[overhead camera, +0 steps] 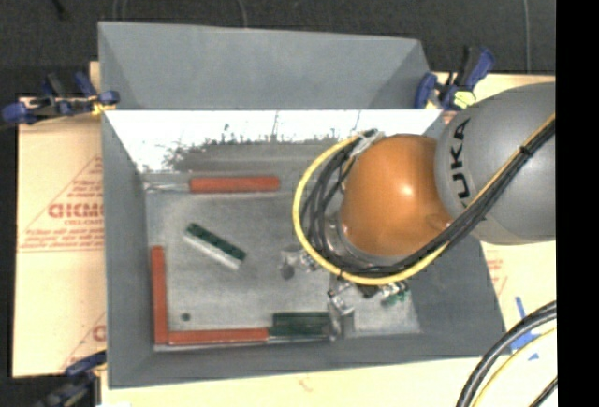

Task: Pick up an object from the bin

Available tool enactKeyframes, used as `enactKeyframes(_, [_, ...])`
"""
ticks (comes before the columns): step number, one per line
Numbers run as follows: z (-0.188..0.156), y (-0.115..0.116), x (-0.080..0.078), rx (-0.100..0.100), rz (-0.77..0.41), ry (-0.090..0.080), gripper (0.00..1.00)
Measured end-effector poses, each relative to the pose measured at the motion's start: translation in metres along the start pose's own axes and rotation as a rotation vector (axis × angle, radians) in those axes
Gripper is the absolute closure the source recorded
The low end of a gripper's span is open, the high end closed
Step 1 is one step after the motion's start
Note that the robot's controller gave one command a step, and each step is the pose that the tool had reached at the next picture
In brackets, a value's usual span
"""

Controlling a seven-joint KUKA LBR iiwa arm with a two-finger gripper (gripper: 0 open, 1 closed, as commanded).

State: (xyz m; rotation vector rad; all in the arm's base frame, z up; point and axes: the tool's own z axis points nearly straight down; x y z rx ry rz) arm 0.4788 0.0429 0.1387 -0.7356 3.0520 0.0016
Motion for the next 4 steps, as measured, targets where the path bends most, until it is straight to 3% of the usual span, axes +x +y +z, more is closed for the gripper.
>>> enactKeyframes(1, [0.067, -0.004, 0.003, 0.003, 0.106, -0.001, 1.0])
enactKeyframes(2, [0.067, -0.004, 0.003, 0.003, 0.105, -0.001, 1.0])
enactKeyframes(3, [0.029, -0.033, -0.013, 0.0, 0.12, 0.003, 1.0])
enactKeyframes(4, [-0.066, -0.016, -0.042, 0.001, 0.081, -0.001, 1.0])
